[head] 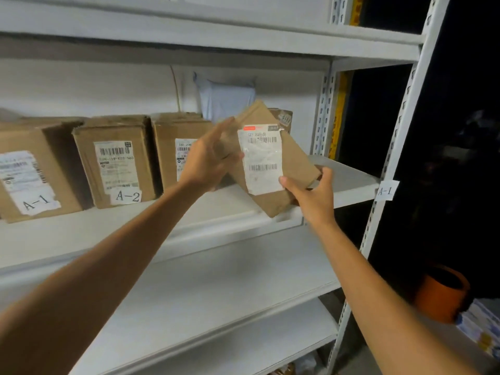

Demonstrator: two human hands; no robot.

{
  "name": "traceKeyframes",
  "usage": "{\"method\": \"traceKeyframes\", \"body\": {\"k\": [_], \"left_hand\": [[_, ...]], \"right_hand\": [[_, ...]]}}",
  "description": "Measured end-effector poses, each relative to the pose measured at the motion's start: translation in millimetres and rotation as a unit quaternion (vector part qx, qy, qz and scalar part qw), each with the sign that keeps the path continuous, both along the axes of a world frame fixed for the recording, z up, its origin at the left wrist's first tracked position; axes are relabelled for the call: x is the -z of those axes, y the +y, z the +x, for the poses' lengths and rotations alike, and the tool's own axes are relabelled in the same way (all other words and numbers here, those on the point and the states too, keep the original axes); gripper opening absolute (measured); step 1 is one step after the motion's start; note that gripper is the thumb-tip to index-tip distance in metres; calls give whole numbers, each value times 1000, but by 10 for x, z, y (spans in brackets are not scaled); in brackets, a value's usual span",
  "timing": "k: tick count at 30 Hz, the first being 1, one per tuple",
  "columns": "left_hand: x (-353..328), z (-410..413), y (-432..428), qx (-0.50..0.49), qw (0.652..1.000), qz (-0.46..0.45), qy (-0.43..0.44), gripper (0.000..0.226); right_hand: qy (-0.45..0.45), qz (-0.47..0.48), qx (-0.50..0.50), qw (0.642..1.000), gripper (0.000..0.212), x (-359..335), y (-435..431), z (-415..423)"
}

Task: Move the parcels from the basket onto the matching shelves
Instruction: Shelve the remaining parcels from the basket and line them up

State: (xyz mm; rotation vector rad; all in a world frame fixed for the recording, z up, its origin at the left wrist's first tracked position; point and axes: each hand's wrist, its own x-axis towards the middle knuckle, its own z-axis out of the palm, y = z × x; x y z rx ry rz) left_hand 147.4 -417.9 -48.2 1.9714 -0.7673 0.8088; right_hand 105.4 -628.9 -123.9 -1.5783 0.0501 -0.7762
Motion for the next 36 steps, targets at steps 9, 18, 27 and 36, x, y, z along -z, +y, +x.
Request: {"method": "traceKeyframes", "body": {"k": [9, 18, 27, 36], "left_hand": [[-20, 718, -339, -43, 991, 113, -53, 61], [34, 1046, -551, -87, 968, 192, -135, 64], [279, 1292, -471, -232, 874, 357, -234, 71], [538, 1572, -513, -283, 810, 465, -217, 85]], "right_hand": [[86, -86, 26, 992, 61, 142, -165, 790], [67, -139, -9, 988, 72, 162, -26, 1193], [88, -202, 33, 975, 91, 38, 109, 1572], [101, -236, 36, 966, 100, 24, 213, 1866]]}}
